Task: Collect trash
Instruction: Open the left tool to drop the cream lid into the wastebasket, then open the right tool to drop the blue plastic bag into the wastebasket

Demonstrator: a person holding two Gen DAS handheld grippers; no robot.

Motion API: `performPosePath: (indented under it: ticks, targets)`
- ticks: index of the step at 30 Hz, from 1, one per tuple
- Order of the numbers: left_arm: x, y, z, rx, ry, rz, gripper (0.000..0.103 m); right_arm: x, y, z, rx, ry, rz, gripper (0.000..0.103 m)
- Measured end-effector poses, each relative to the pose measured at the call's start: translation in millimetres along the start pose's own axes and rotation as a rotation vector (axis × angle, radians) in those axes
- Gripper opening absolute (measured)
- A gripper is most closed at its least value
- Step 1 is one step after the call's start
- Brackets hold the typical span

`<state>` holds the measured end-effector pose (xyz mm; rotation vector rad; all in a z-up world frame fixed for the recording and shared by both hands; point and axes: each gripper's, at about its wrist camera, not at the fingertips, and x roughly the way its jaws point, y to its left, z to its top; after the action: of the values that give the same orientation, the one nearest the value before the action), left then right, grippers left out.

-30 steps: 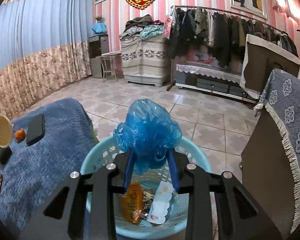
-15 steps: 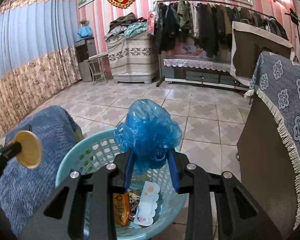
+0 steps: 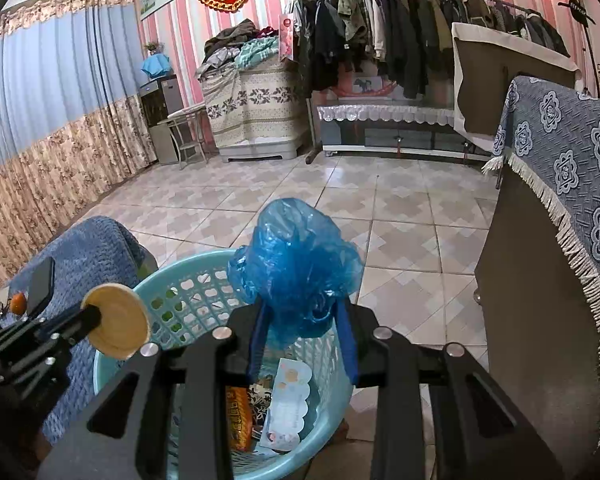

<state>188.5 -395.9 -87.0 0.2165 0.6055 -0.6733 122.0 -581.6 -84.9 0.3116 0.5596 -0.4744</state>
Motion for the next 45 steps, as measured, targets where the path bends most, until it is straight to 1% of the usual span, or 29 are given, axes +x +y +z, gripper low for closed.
performPosePath:
  ticks: [2, 3, 4, 5, 6, 7, 8, 10, 13, 14, 16, 22, 26, 28, 30, 31, 34, 37, 38, 39, 43, 45]
  targets:
    - [0, 1, 1, -0.009, -0.003, 0.025, 0.026, 1, -1, 0, -0.002, 0.002, 0.002, 0.031]
    - [-1, 3, 1, -0.019, -0.008, 0.038, 0.043, 2, -2, 1, -0.002, 0.004, 0.004, 0.032]
    - [-3, 6, 1, -0.031, -0.018, 0.055, 0.058, 3, -2, 1, -0.002, 0.005, 0.004, 0.032]
    - [-6, 10, 2, -0.047, -0.033, 0.079, 0.063, 4, -2, 0, -0.003, 0.009, 0.002, 0.032]
    - [-9, 12, 3, -0.058, -0.046, 0.091, 0.069, 3, -2, 0, -0.005, 0.009, 0.001, 0.032]
    - [-12, 15, 4, -0.066, -0.055, 0.096, 0.073, 4, -1, 0, -0.006, 0.010, 0.000, 0.032]
    - [-15, 18, 5, -0.078, -0.065, 0.102, 0.075, 4, 0, -1, -0.007, 0.011, 0.000, 0.032]
    - [-20, 23, 6, -0.092, -0.079, 0.115, 0.083, 4, 4, -1, -0.010, 0.008, 0.002, 0.032]
    - [-27, 25, 7, -0.095, -0.110, 0.154, 0.089, 5, 13, -1, -0.024, 0.006, 0.008, 0.032]
    - [-29, 26, 7, -0.090, -0.122, 0.179, 0.090, 6, 15, -1, -0.030, 0.007, 0.010, 0.032]
    - [-31, 27, 9, -0.086, -0.131, 0.197, 0.093, 8, 21, -3, -0.042, 0.012, 0.013, 0.032]
    - [-43, 39, 11, -0.105, -0.151, 0.221, 0.096, 10, 33, -3, -0.065, 0.015, 0.030, 0.033]
    - [-50, 54, 14, -0.142, -0.152, 0.225, 0.096, 13, 39, -3, -0.077, 0.020, 0.037, 0.034]
    - [-52, 60, 16, -0.161, -0.150, 0.223, 0.096, 16, 41, -3, -0.081, 0.032, 0.035, 0.042]
    - [-57, 70, 16, -0.176, -0.153, 0.227, 0.096, 16, 42, -3, -0.076, 0.035, 0.040, 0.058]
    - [-58, 73, 16, -0.175, -0.154, 0.236, 0.096, 16, 42, -3, -0.074, 0.035, 0.044, 0.063]
    - [-63, 83, 13, -0.177, -0.154, 0.262, 0.097, 14, 43, -3, -0.077, 0.030, 0.047, 0.070]
    - [-69, 98, 10, -0.197, -0.155, 0.282, 0.097, 11, 48, -2, -0.079, 0.017, 0.041, 0.084]
    - [-72, 104, 9, -0.205, -0.154, 0.289, 0.097, 11, 50, -2, -0.083, 0.013, 0.032, 0.086]
    - [-74, 108, 7, -0.211, -0.153, 0.295, 0.097, 11, 52, -1, -0.088, 0.010, 0.019, 0.091]
    - [-85, 129, 4, -0.229, -0.154, 0.329, 0.098, 10, 67, 0, -0.116, 0.002, -0.025, 0.097]
    - [-94, 143, 1, -0.243, -0.155, 0.347, 0.098, 8, 76, 0, -0.132, -0.006, -0.036, 0.098]
